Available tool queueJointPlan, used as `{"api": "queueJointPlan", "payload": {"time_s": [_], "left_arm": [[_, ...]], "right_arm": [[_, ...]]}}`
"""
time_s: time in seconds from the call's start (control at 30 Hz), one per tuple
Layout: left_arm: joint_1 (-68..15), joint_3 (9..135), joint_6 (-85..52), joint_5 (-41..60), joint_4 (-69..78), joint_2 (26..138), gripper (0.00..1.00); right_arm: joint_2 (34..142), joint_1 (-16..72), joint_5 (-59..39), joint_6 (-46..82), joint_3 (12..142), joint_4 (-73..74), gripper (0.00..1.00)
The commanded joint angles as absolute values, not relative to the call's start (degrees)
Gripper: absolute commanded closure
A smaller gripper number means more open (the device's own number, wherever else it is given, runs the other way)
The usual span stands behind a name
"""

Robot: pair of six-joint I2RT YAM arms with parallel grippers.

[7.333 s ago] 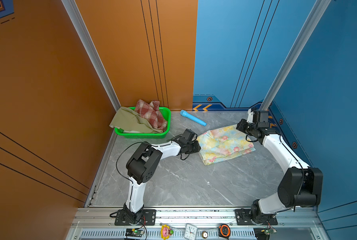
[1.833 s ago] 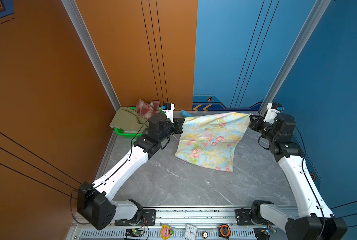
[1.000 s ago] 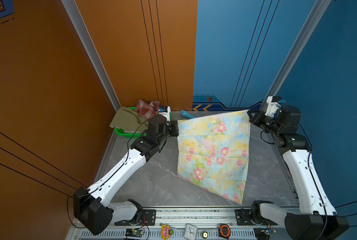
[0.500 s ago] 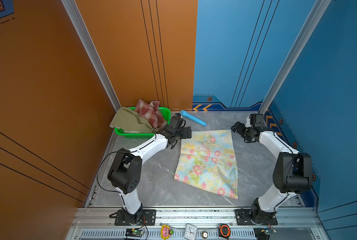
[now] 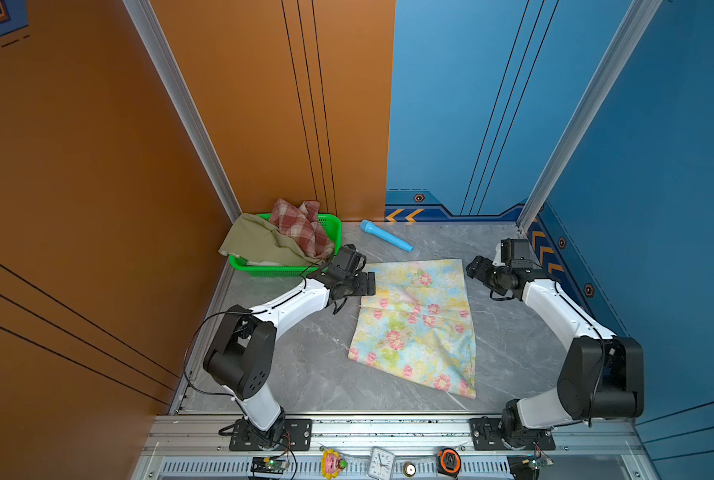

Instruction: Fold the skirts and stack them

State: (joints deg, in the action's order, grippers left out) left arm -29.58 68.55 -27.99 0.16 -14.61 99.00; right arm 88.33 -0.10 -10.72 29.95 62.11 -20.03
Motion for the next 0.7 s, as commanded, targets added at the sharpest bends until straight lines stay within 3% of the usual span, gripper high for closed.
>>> {"api": "queueJointPlan", "payload": {"time_s": [0.0,0.43,0.67], "left_arm": [[-29.3,73.5,-29.0,2.5,-15.2,103.8,0.08],[-27.8,84.4,-29.4,2.1,-16.3,117.5,0.08],[-26.5,90.8,-29.5,1.5,-17.5,122.9,0.08]], "right_arm": [[93.8,-0.3,-14.5,30.3,65.8,-18.0,0.25],[107.2,-1.0,-15.4,28.1,74.3,-13.9,0.26],[116.6,-1.5,-18.7,29.2,82.3,-12.7,0.34]]}}
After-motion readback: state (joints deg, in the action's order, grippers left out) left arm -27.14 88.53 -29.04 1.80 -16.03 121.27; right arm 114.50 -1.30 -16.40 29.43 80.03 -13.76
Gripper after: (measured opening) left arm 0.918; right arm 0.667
